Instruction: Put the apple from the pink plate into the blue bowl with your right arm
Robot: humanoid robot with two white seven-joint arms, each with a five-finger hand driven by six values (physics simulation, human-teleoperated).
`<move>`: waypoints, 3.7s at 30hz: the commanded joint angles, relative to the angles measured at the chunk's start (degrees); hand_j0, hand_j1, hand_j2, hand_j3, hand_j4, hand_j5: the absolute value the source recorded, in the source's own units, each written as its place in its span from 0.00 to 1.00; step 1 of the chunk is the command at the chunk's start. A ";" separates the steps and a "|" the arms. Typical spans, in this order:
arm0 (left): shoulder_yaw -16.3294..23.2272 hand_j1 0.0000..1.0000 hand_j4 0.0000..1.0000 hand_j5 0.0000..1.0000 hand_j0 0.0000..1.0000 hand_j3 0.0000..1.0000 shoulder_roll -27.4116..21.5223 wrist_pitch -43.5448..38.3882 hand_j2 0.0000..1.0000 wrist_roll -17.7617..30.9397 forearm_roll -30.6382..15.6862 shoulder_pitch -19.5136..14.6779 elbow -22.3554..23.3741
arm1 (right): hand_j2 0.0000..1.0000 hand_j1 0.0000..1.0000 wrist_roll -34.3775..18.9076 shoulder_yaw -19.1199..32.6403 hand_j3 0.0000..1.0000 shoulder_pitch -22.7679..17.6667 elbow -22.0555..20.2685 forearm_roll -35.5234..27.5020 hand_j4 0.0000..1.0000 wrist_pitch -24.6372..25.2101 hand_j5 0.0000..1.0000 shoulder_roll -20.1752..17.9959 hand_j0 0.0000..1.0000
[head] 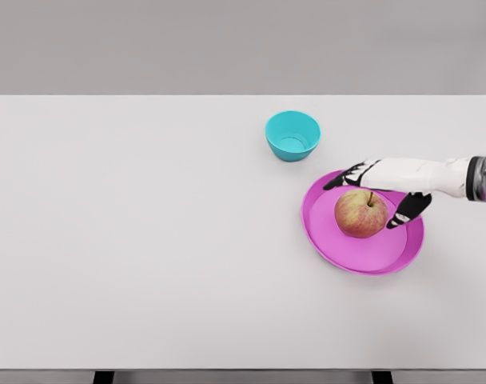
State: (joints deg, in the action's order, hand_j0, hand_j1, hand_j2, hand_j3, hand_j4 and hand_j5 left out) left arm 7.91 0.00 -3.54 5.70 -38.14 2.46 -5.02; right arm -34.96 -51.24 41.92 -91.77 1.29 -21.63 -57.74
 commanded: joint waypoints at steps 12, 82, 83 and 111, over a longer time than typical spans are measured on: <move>0.00 1.00 1.00 1.00 1.00 1.00 0.00 0.03 1.00 0.01 -0.01 0.00 0.01 | 1.00 1.00 -0.04 -1.32 1.00 0.26 7.66 1.17 1.00 -4.56 1.00 2.89 1.00; 0.00 1.00 1.00 1.00 1.00 1.00 0.00 0.03 1.00 0.01 -0.01 0.00 0.01 | 0.40 0.40 -0.04 3.25 0.40 17.49 39.30 5.92 0.40 -7.73 0.40 28.91 0.40; 0.00 1.00 1.00 1.00 1.00 1.00 0.00 0.03 1.00 0.01 -0.01 0.00 0.01 | 0.40 0.40 -0.04 3.25 0.40 17.58 39.48 6.79 0.40 -7.73 0.40 29.08 0.40; 0.00 1.00 1.00 1.00 1.00 1.00 0.00 -0.06 1.00 0.01 -0.01 0.00 -0.08 | 1.00 1.00 -0.04 3.51 1.00 19.69 44.22 13.65 1.00 -6.06 1.00 34.36 1.00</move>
State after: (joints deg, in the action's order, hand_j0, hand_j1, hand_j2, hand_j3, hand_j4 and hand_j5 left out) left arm 7.90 0.00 -3.54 5.70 -38.14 2.46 -5.03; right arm -35.02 -47.82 61.61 -47.39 15.21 -27.93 -23.34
